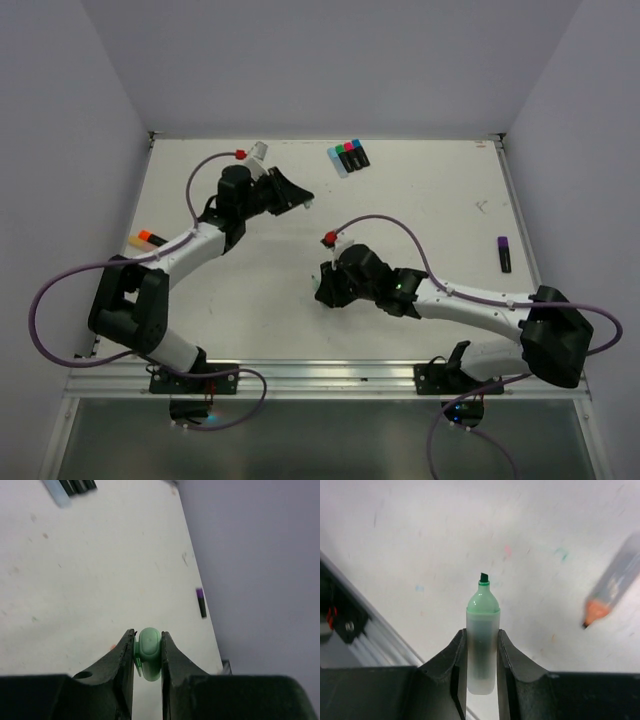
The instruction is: Open the pen caps
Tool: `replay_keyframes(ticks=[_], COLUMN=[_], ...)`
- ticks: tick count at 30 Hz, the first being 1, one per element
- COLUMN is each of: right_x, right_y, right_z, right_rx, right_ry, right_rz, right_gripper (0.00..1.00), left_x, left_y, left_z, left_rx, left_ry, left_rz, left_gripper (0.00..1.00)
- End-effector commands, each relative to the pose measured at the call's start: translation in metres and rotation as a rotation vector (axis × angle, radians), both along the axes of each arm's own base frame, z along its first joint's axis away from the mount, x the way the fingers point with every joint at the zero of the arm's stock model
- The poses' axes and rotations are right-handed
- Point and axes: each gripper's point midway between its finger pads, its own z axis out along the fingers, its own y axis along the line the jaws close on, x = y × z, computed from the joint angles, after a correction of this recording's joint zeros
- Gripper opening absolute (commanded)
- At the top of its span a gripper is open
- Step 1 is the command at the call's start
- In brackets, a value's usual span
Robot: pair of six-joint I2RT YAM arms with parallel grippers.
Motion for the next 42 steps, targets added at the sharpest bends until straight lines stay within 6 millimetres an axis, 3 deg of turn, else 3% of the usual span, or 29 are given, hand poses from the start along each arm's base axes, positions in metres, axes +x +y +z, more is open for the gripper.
replay_keyframes(ticks=[1, 3, 5, 9, 10, 12, 13, 14, 16, 18, 22, 29, 39, 42], right_x=[-0.031, -0.027, -0.023, 0.002, 0.015, 0.026, 0.035, 0.041, 0.056, 0.065, 0.076, 0.086, 0.094, 0.095], right_y=[-0.013, -0.020, -0.018, -0.017, -0.015, -0.011, -0.006, -0.005, 0.000, -0.002, -0.005, -0.001, -0.005, -0.005], right_z=[-0.022, -0.018, -0.013, -0.016, -0.012, -0.027, -0.021, -0.034, -0.033, -0.047, -0.055, -0.068, -0.078, -0.072], right_rx=[-0.071, -0.085, -0.066, -0.124, -0.126, -0.171, -0.175, -0.211, -0.221, -0.255, -0.277, -0.316, -0.354, -0.345], right_ry=[0.084, 0.060, 0.039, 0.020, 0.009, 0.026, 0.003, 0.010, -0.003, 0.011, 0.007, 0.014, 0.018, 0.006], right_rz=[0.021, -0.016, -0.021, -0.084, -0.122, -0.135, -0.150, -0.160, -0.189, -0.219, -0.260, -0.262, -0.296, -0.293], right_gripper=[0.00, 0.00, 0.00, 0.00, 0.00, 0.00, 0.00, 0.00, 0.00, 0.00, 0.00, 0.00, 0.26, 0.43], left_x=[0.048, 0.051, 0.050, 0.040, 0.034, 0.025, 0.015, 0.009, -0.005, -0.018, -0.037, -0.045, -0.049, -0.051], left_y=[0.038, 0.050, 0.059, 0.076, 0.081, 0.091, 0.096, 0.098, 0.103, 0.105, 0.106, 0.101, 0.093, 0.094], left_z=[0.042, 0.035, 0.041, 0.040, 0.043, 0.039, 0.038, 0.036, 0.033, 0.021, 0.025, 0.024, 0.019, 0.017], left_rx=[0.068, 0.113, 0.133, 0.206, 0.217, 0.251, 0.254, 0.257, 0.262, 0.273, 0.250, 0.242, 0.225, 0.231], left_ry=[-0.176, -0.171, -0.189, -0.194, -0.203, -0.205, -0.210, -0.210, -0.215, -0.190, -0.205, -0.197, -0.185, -0.189], left_rz=[0.197, 0.252, 0.282, 0.329, 0.342, 0.366, 0.370, 0.369, 0.363, 0.347, 0.322, 0.275, 0.225, 0.224], left_gripper=[0.00, 0.00, 0.00, 0.00, 0.00, 0.00, 0.00, 0.00, 0.00, 0.00, 0.00, 0.00, 0.00, 0.00])
